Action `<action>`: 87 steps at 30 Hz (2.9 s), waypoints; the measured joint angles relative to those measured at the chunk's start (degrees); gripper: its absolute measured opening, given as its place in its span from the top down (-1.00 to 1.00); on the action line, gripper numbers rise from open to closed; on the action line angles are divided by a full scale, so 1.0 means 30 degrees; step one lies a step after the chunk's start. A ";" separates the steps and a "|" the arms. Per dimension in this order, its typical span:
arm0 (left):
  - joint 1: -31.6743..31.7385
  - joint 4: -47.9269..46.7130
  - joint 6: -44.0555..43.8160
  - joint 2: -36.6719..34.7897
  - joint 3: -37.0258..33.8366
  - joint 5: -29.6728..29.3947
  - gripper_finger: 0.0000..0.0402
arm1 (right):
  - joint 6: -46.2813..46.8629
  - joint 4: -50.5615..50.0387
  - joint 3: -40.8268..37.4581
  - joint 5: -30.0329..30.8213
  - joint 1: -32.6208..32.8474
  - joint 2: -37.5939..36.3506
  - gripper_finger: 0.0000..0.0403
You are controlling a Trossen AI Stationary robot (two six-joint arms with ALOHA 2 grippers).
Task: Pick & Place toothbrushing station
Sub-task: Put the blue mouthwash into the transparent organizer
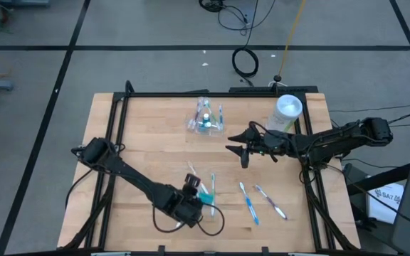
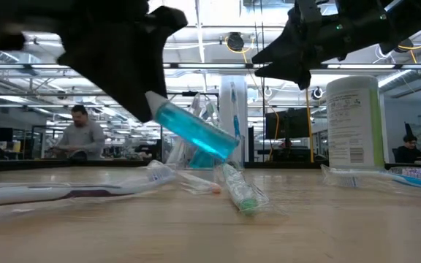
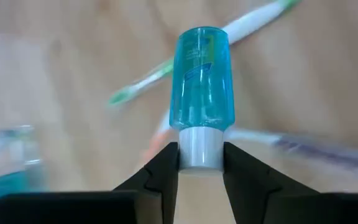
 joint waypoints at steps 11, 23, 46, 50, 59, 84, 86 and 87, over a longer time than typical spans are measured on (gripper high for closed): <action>0.1501 -0.0092 0.4135 -0.0129 -0.0007 -0.1012 0.43 | 0.0027 -0.0544 0.0000 -0.4356 -0.0001 0.0750 0.10; 0.1921 0.0116 0.9269 -0.0368 -0.0007 -0.3968 0.43 | -0.1908 0.3210 0.0007 -0.8917 -0.0193 0.5168 0.10; 0.1949 0.2362 1.3504 -0.0376 -0.0007 -0.6050 0.43 | 0.1539 0.5980 0.2703 -1.3529 -0.0916 0.9814 0.10; 0.1956 0.2360 1.4128 -0.0376 -0.0007 -0.6390 0.43 | 0.1545 0.5711 0.3026 -1.3727 -0.0929 0.9792 0.10; 0.2057 0.2694 1.5853 -0.0376 -0.0007 -0.7681 0.43 | 0.1516 0.5571 0.3038 -1.4011 -0.0923 0.9799 0.10; 0.2653 0.3492 1.6957 -0.0383 -0.0007 -0.8110 0.43 | 0.0459 0.5700 0.3031 -1.4003 -0.1324 0.9799 0.51; 0.2663 0.3496 1.6931 -0.0383 -0.0007 -0.8105 0.43 | 0.0459 0.5679 0.3031 -1.4000 -0.1336 0.9799 0.50; 0.2663 0.3500 1.6791 -0.0383 -0.0007 -0.8105 0.43 | 0.0463 0.5675 0.3031 -1.4003 -0.1338 0.9799 0.50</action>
